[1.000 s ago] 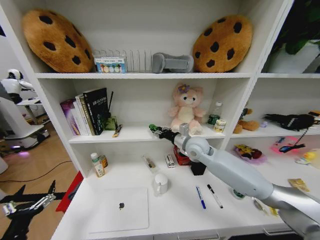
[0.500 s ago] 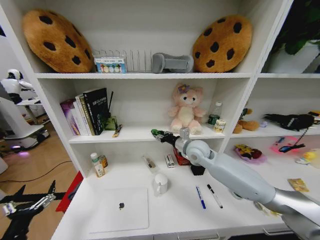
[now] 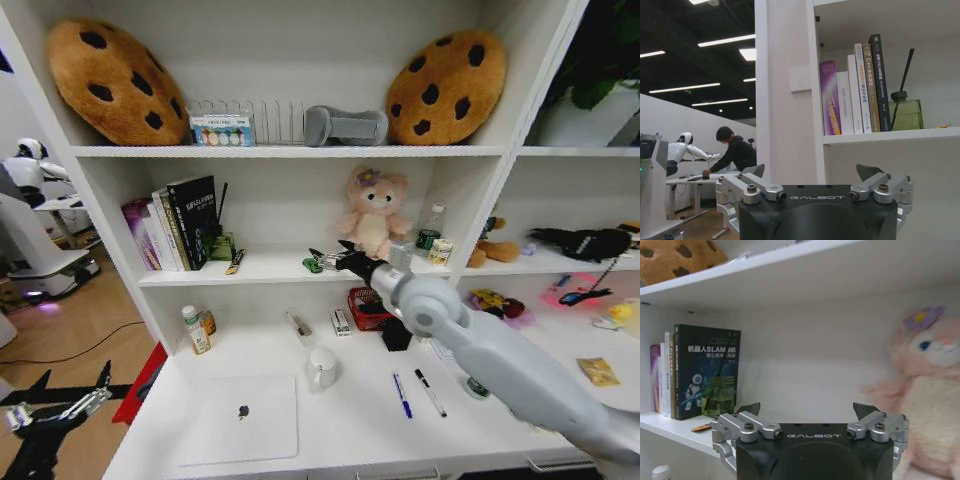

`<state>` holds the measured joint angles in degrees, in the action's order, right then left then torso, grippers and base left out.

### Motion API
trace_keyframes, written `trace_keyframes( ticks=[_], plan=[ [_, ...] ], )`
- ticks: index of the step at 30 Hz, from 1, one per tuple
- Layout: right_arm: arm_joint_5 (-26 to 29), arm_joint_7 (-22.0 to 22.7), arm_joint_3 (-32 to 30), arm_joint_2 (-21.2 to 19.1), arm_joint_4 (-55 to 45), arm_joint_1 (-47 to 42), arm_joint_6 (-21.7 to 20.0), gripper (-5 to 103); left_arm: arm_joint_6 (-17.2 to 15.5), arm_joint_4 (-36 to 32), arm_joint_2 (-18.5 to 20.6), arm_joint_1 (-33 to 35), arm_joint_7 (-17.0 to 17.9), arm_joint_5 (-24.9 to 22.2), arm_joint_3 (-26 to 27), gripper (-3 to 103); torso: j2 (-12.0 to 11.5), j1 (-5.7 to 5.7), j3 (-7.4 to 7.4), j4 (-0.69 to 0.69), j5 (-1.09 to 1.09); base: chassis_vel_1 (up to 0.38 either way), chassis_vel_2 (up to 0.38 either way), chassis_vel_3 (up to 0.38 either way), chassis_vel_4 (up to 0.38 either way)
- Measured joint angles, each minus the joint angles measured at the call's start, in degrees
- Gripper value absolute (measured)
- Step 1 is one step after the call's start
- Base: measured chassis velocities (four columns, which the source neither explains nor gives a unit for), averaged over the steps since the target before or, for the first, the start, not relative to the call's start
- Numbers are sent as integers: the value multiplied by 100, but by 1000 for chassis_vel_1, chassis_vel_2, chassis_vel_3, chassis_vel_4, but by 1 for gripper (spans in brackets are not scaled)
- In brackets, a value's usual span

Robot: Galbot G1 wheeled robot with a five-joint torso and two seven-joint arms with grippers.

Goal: Organize the objects on the table.

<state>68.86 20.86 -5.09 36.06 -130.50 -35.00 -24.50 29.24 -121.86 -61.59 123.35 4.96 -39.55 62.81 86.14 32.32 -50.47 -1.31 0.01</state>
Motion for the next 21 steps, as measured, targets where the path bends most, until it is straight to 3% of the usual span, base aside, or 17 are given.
trace_keyframes(
  ticks=[4,7,8,12,14,21],
  plan=[
    [-198,249,-1546,-309,-765,-1659,50,100,0,0,0,0,0,0,0,100,0,0,0,0,0,0,0,0,0],
    [-289,426,-2021,-252,-1051,-2181,6,100,0,0,0,0,0,0,0,100,1,0,0,2,-2,0,0,0,0],
    [-337,561,-2413,-115,-1259,-2685,-24,100,0,0,0,0,0,0,0,100,0,0,1,2,-2,0,0,0,0],
    [-629,590,-2912,144,-1328,-3504,-44,100,0,0,0,0,0,0,0,100,0,0,0,2,0,0,0,0,0],
    [-1049,504,-3465,569,-1331,-4451,-12,100,0,0,0,0,0,0,0,100,0,-1,0,1,1,0,0,0,0],
    [-1687,237,-4287,1330,-1308,-5950,238,100,0,0,0,0,-1,0,0,100,1,0,0,0,-1,0,0,0,0]
  ],
)
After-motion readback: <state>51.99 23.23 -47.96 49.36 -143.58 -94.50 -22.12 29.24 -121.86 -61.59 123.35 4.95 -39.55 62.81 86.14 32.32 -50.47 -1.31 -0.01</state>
